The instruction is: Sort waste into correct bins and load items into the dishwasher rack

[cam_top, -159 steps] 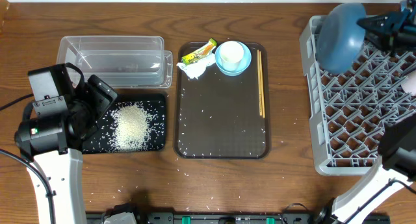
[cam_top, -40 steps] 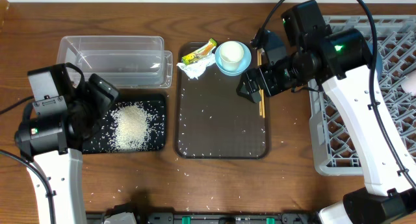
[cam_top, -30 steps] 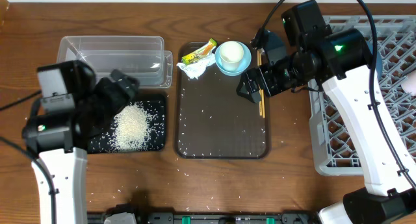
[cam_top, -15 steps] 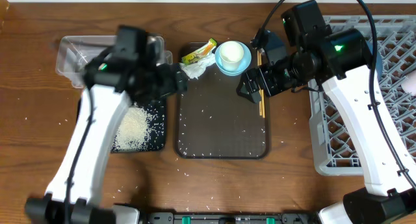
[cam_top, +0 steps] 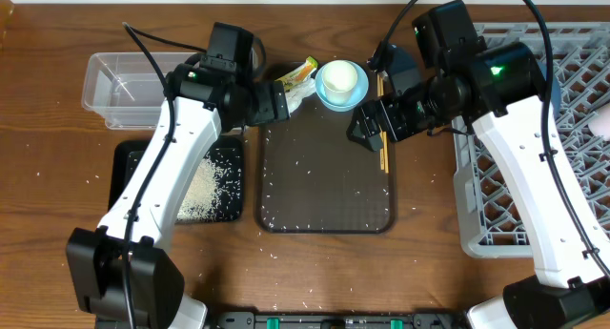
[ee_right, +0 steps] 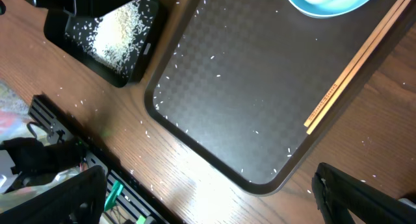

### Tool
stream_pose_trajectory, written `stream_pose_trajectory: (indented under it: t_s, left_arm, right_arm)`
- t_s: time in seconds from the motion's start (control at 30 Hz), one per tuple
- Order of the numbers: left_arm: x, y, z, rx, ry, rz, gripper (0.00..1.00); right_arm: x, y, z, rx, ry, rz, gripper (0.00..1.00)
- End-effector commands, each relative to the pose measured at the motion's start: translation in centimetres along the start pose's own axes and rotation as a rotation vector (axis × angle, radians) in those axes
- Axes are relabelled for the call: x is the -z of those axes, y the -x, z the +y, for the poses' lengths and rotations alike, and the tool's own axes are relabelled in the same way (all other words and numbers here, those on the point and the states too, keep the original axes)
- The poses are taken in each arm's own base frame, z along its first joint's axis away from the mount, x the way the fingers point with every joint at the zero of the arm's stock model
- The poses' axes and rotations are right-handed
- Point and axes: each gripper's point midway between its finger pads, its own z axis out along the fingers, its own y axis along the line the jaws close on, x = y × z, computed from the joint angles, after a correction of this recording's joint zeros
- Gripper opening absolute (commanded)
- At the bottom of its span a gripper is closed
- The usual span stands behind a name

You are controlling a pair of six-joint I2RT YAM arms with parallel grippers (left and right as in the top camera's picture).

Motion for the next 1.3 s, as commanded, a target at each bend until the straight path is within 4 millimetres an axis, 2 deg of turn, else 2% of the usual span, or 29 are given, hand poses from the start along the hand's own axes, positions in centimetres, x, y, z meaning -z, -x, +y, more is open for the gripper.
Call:
stream_pose_trajectory:
  t_s: [0.0,0.17,0.33,0.5,0.6,0.73,0.9,1.03,1.13,1.27]
  left_arm:
    - [0.5,1.2,-0.1,-0.02,0.007,-0.042,0.92]
    - [0.6,1.6,0.1,-0.021,0.019,-0.06,0.92]
    - [0.8,2.8,2.1,-0.002,0.107,-0.113,0.92]
    - [1.1,2.6,3.5,0.038,0.105,-0.085,0.92]
    - [1.5,2.3,3.5,0.059,0.063,-0.065,0.92]
    - [3.1,2.8,4.8,0.092,0.068,-0.097,0.92]
    - [6.4,4.0,7.7,0.176,0.081,-0.183,0.92]
    - [9.0,4.4,11.5,0.273,0.117,-0.237,0.92]
    - [10.0,3.8,14.3,0.347,0.153,-0.231,0.92]
    - [10.5,3.2,16.7,0.413,0.184,-0.22,0.92]
  right_arm:
    - [-0.1,-0.1,0.3,0.02,0.001,0.001,0.99]
    - [-0.1,-0.1,0.3,0.021,0.001,0.001,0.99]
    - [-0.1,-0.1,0.3,0.021,0.001,0.001,0.99]
    - [-0.1,-0.1,0.3,0.02,0.001,0.001,0.99]
    - [-0.1,-0.1,0.3,0.02,0.001,0.001,0.99]
    - [-0.1,-0.1,0.3,0.02,0.001,0.001,0.99]
    - [-0.1,-0.1,0.3,0.02,0.001,0.001,0.99]
    - [-0.1,-0.1,0.3,0.02,0.001,0.001,0.99]
    - [-0.1,-0.1,0.3,0.021,0.001,0.001,0.99]
    - [-0.1,-0.1,0.3,0.021,0.001,0.001,0.99]
